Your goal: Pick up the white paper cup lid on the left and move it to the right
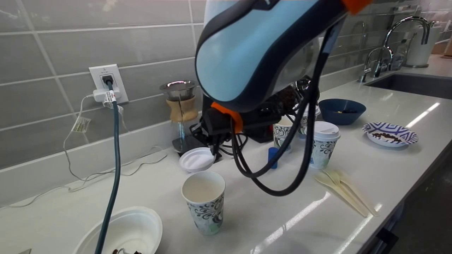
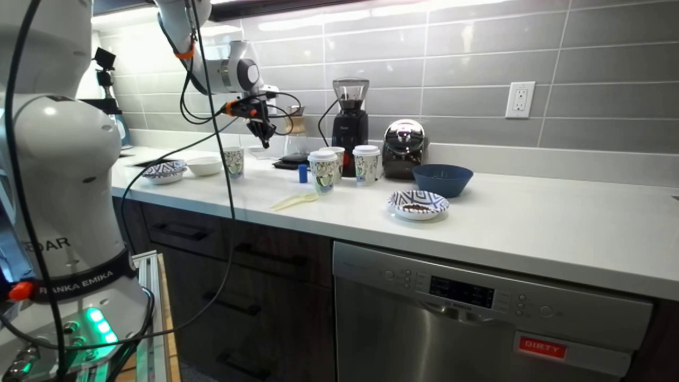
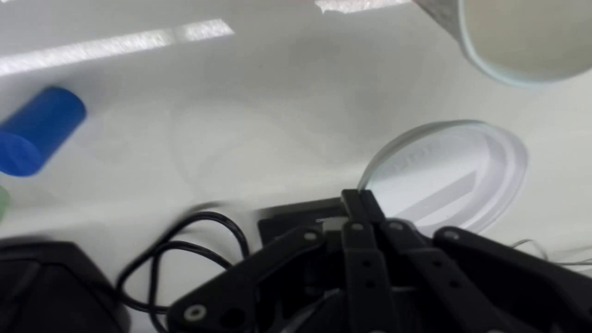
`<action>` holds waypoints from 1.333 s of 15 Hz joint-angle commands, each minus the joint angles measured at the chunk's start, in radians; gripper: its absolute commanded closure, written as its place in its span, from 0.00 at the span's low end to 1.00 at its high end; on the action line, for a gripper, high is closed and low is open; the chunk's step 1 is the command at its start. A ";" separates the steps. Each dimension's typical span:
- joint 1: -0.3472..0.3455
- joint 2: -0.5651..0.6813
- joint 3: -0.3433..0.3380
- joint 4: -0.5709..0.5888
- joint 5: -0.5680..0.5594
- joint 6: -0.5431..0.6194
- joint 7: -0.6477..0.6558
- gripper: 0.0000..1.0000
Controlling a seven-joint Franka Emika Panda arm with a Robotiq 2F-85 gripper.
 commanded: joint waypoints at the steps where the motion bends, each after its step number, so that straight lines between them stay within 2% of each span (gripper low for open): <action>1: -0.013 -0.140 -0.023 -0.175 -0.041 0.034 0.201 1.00; 6: -0.075 -0.269 -0.006 -0.336 -0.138 0.020 0.505 1.00; 9: -0.125 -0.323 0.026 -0.411 -0.164 0.008 0.616 1.00; 17: -0.217 -0.386 0.101 -0.545 -0.186 0.039 0.735 1.00; 20: -0.241 -0.373 0.113 -0.560 -0.235 0.059 0.716 1.00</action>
